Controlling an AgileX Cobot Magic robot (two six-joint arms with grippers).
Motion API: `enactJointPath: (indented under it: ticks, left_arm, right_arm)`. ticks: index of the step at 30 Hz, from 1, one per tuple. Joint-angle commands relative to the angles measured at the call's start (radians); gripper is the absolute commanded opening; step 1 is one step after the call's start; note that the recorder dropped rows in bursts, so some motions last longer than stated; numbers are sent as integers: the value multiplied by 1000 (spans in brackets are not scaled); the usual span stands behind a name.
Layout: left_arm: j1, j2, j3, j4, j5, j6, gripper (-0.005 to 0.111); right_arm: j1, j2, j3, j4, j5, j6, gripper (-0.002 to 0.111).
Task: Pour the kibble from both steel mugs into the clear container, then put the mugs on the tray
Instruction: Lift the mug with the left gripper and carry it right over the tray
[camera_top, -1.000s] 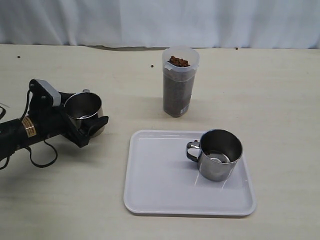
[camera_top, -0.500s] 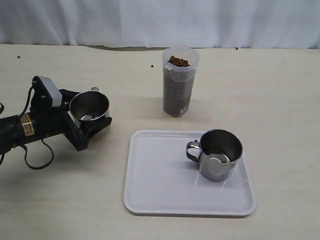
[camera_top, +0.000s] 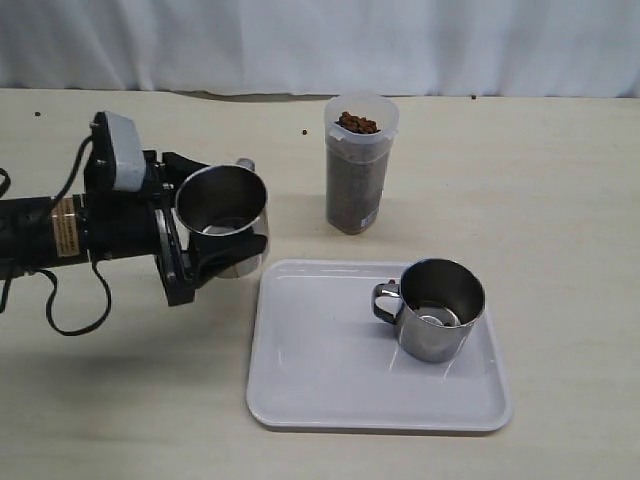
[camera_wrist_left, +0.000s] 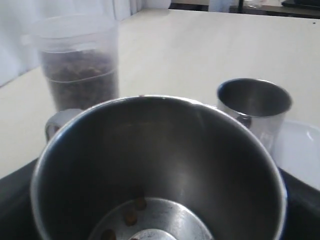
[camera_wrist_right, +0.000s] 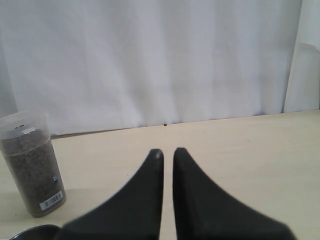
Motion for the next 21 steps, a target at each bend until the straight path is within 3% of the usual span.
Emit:
enactJointPath:
  ticks: [1, 10, 14, 21]
  left_arm:
    - [-92, -2, -4, -58, -4, -6, 0]
    - [-216, -2, -4, -182, 87, 13, 0]
    - [-244, -2, -4, -277, 101, 29, 0]
    - [-256, 63, -4, -285, 89, 52, 0]
  right_arm:
    - [-1, -4, 4, 8, -12, -4, 5]
    - [-1, -4, 4, 8, -12, -4, 5]
    - [-1, -4, 4, 8, -12, -4, 5]
    - [-1, -4, 4, 8, -12, -4, 5]
